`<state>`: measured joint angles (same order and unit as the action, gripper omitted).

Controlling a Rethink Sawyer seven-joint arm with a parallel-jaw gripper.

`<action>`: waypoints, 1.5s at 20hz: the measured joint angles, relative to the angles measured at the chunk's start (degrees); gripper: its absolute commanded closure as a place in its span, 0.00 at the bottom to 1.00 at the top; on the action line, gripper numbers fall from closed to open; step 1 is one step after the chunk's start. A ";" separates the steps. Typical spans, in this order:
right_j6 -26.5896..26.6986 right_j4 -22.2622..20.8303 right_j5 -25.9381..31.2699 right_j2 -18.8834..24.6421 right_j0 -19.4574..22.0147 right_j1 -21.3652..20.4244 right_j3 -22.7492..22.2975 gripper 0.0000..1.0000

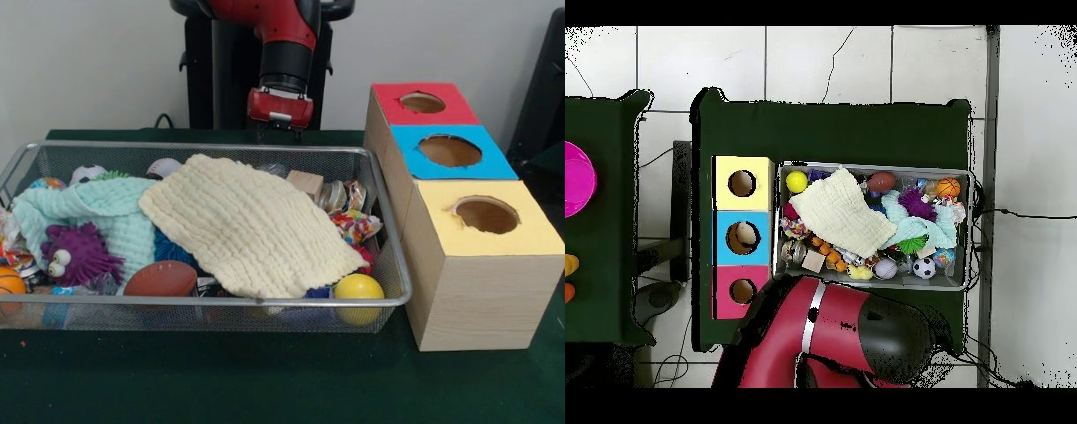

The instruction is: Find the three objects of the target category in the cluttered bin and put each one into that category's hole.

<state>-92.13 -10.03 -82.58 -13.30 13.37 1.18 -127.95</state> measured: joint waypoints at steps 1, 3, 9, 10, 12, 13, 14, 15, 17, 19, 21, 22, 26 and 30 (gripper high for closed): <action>0.00 0.00 0.00 0.00 0.00 0.00 0.00 0.00; 0.00 0.00 0.00 0.00 0.00 0.00 0.00 0.00; 0.00 -0.05 -0.09 0.00 -0.02 0.00 -0.06 1.00; 0.00 -0.06 -0.14 0.01 -0.04 0.01 -0.11 1.00; 0.00 -0.07 -0.19 0.00 -0.03 0.00 -0.18 1.00; 0.00 -0.07 -0.19 0.00 -0.03 0.00 -0.19 1.00; 0.00 -0.07 -0.19 0.00 -0.04 0.00 -0.19 1.00; 0.00 -0.07 -0.19 0.00 -0.04 0.00 -0.19 1.00; 0.00 -0.08 -0.19 0.00 -0.04 0.00 -0.20 1.00; 0.00 -0.08 -0.19 0.00 -0.04 0.00 -0.20 1.00; 0.00 -0.08 -0.19 0.00 -0.04 0.00 -0.21 1.00; 0.00 -0.08 -0.19 0.00 -0.04 0.00 -0.21 1.00; 0.00 -0.05 -0.12 0.01 -0.03 -0.28 -0.42 1.00; 0.00 0.01 0.45 0.01 -0.02 -1.53 -1.34 1.00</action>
<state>-92.13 -10.02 -82.13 -13.30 13.35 -0.36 -129.29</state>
